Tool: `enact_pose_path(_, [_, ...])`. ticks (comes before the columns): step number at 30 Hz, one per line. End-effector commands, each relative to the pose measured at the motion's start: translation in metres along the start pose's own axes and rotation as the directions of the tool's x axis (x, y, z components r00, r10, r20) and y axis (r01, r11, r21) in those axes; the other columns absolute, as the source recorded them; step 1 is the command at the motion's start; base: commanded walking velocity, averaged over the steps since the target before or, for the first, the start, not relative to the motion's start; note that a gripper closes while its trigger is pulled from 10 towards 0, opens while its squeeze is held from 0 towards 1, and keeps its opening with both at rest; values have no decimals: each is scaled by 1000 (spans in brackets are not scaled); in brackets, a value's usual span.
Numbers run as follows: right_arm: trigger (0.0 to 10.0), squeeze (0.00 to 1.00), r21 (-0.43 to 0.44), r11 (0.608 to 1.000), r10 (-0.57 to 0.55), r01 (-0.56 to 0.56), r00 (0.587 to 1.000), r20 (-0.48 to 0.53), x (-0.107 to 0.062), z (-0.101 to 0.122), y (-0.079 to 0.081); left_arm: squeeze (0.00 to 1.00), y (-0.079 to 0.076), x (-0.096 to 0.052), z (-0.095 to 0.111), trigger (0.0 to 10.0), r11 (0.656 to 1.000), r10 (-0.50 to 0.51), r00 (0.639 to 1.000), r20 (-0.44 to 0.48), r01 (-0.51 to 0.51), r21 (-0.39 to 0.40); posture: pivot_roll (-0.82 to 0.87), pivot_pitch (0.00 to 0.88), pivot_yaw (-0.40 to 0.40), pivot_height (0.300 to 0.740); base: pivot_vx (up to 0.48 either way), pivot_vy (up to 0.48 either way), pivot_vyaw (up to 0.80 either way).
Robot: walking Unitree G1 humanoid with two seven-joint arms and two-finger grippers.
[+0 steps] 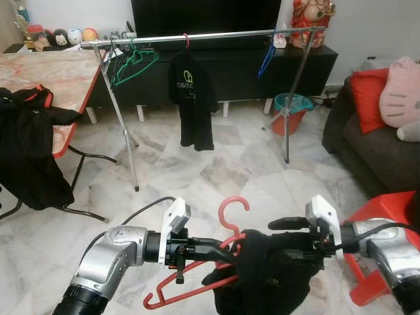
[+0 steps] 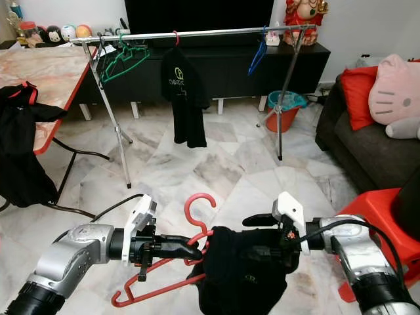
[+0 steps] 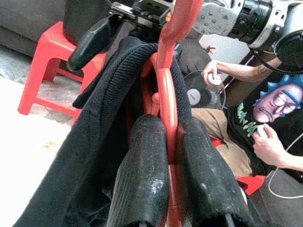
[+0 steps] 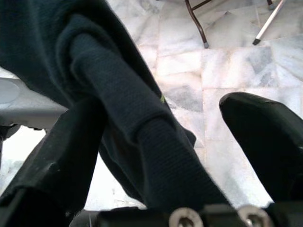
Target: Hang hanger
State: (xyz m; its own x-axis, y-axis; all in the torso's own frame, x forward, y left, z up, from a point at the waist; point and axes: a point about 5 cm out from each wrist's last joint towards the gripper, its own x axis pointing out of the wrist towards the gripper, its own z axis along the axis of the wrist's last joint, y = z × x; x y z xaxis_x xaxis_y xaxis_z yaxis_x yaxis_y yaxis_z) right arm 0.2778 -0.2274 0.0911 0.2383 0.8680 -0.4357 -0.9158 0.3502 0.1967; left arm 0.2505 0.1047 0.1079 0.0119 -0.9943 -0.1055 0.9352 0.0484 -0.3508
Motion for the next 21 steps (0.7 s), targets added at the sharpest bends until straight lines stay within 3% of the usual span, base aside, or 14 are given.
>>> enact_pose_path(1, [1020,0,-17,1000,-13,13,1000,10,1,6,-3,0,-6,6,11,10000,998,-57,998,29,55,42,-95,0,-32,732,0,0,0])
enact_pose_path(2, [1020,0,-17,1000,-13,13,1000,10,1,6,-3,0,-6,6,11,10000,998,-57,998,29,55,42,-95,0,-32,732,0,0,0])
enact_pose_path(3, [0,0,-17,1000,-9,9,1000,18,1,7,-4,0,-5,6,12,10000,998,-55,998,30,54,44,-94,0,-32,732,0,0,0])
enact_pose_path(21, [0,0,-21,999,25,-25,999,27,9,7,-5,0,-4,10,11,10000,996,-70,997,17,69,54,-91,0,-32,732,0,0,0])
